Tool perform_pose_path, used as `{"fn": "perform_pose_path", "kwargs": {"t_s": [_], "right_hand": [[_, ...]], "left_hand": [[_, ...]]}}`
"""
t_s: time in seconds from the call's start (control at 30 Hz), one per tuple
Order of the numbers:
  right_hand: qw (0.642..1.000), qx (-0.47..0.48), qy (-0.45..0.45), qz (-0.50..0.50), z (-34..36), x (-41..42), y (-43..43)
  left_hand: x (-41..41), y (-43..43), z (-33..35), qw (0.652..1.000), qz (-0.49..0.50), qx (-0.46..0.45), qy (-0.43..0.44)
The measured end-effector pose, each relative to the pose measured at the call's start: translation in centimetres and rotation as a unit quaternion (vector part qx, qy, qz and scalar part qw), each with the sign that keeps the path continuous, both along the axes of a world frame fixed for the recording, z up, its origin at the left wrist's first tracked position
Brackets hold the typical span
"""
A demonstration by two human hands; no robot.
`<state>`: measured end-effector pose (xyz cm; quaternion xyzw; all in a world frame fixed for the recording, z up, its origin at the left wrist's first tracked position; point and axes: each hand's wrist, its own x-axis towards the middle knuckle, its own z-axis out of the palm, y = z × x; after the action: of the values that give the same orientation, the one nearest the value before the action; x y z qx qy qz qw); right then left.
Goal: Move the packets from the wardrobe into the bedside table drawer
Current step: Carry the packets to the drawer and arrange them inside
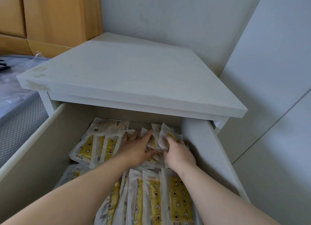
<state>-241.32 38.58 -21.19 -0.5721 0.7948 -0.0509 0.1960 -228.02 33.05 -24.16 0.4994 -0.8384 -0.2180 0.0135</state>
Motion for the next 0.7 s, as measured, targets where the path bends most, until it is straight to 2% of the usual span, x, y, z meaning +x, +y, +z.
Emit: {"fn": "perform_pose_path", "kwargs": {"t_s": [0.13, 0.3, 0.4, 0.47, 0.53, 0.63, 0.7], "right_hand": [[0.998, -0.016, 0.057, -0.015, 0.1, 0.1, -0.3], [0.994, -0.052, 0.090, -0.023, -0.1, 0.2, -0.1], [0.991, -0.089, 0.096, -0.017, 0.4, -0.1, -0.1], [0.994, -0.062, 0.091, 0.002, 0.7, 0.0, -0.1], [0.995, -0.029, 0.090, 0.015, 0.8, 0.2, 0.0], [0.999, -0.008, 0.048, -0.024, 1.1, 0.3, -0.3], [0.997, -0.005, -0.002, -0.078, 1.3, 0.1, -0.6]], "left_hand": [[-0.4, 0.3, 0.0, 0.999, -0.014, -0.021, -0.041], [-1.1, 0.9, 0.2, 0.999, -0.005, -0.039, -0.018], [-1.0, 1.3, 0.3, 0.996, -0.024, -0.074, -0.041], [-1.0, 1.5, 0.8, 0.991, -0.035, -0.109, -0.075], [-1.2, 1.5, 1.2, 0.989, -0.029, -0.124, -0.072], [-2.0, 1.4, 1.8, 0.996, -0.017, -0.082, -0.015], [-2.6, 1.2, 1.8, 0.999, -0.031, -0.028, -0.020]]}}
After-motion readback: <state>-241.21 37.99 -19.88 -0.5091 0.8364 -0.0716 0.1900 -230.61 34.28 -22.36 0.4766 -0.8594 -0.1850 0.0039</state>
